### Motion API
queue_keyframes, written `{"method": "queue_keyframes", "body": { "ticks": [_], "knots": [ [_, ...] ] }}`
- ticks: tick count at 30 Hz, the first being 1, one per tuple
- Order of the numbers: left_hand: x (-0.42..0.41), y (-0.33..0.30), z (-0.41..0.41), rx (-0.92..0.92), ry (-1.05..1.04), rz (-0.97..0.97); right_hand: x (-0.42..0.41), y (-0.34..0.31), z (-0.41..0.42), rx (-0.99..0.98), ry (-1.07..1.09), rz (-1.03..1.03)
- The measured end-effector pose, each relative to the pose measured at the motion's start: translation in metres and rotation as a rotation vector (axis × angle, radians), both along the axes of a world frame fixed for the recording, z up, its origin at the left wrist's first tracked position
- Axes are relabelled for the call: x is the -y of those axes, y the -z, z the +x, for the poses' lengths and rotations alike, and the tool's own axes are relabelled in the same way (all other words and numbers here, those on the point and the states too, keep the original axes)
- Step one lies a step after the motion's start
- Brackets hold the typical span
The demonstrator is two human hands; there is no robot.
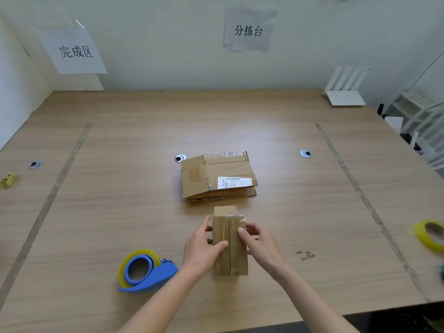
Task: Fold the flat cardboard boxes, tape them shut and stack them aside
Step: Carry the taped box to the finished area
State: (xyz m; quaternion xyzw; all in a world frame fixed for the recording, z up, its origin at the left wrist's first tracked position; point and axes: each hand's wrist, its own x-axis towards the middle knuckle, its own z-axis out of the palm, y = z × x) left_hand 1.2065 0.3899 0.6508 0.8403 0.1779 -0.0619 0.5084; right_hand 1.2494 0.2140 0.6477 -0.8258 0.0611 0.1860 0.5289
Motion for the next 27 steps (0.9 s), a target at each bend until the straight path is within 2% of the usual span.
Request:
{"method": "queue_keyframes", "body": {
  "ticks": [5,10,13,22,27],
  "knots": [
    [0.008,-0.047,0.007,0.141,-0.017,-0.064,0.012,-0.052,0.004,0.022,-0.014,0.208],
    [0.023,-0.096,0.009,0.273,-0.077,-0.338,0.016,-0.092,0.006,0.08,0.079,0.316],
    [0.024,-0.12,0.01,0.324,-0.141,-0.43,0.02,-0.112,0.004,0.069,0.028,0.41],
    [-0.006,-0.162,-0.006,0.479,-0.159,-0.375,0.007,-0.167,-0.005,0.176,-0.189,0.535],
    [-0.053,-0.177,-0.016,0.389,-0.222,-0.368,-0.025,-0.183,-0.011,0.208,-0.284,0.501]
  ]
}}
